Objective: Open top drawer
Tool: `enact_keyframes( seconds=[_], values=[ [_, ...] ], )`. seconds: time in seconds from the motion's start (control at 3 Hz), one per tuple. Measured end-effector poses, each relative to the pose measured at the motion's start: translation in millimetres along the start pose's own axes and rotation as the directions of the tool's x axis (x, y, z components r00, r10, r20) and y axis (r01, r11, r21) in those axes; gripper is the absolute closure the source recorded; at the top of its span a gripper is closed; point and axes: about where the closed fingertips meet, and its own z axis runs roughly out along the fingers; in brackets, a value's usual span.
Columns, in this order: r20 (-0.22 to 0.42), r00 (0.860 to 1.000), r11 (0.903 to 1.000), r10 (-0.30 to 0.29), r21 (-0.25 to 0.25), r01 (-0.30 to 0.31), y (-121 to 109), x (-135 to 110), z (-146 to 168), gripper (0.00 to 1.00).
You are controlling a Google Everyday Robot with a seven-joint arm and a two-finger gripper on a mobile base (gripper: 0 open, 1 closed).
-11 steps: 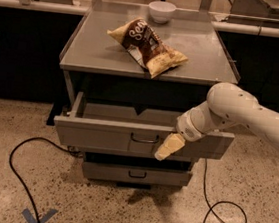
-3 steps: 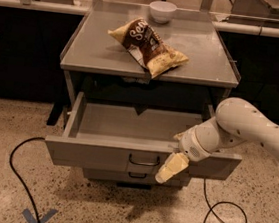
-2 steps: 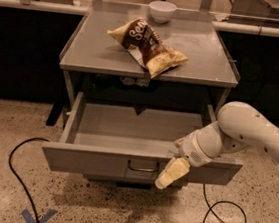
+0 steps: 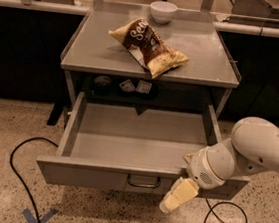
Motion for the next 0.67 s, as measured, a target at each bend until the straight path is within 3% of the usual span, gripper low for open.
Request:
enact_keyframes(
  seconds=[0.67],
  values=[
    [-0.003,1.000,0.9994,0.014,-0.031,-0.014,8.3,9.7,11.5,0.00]
  ],
)
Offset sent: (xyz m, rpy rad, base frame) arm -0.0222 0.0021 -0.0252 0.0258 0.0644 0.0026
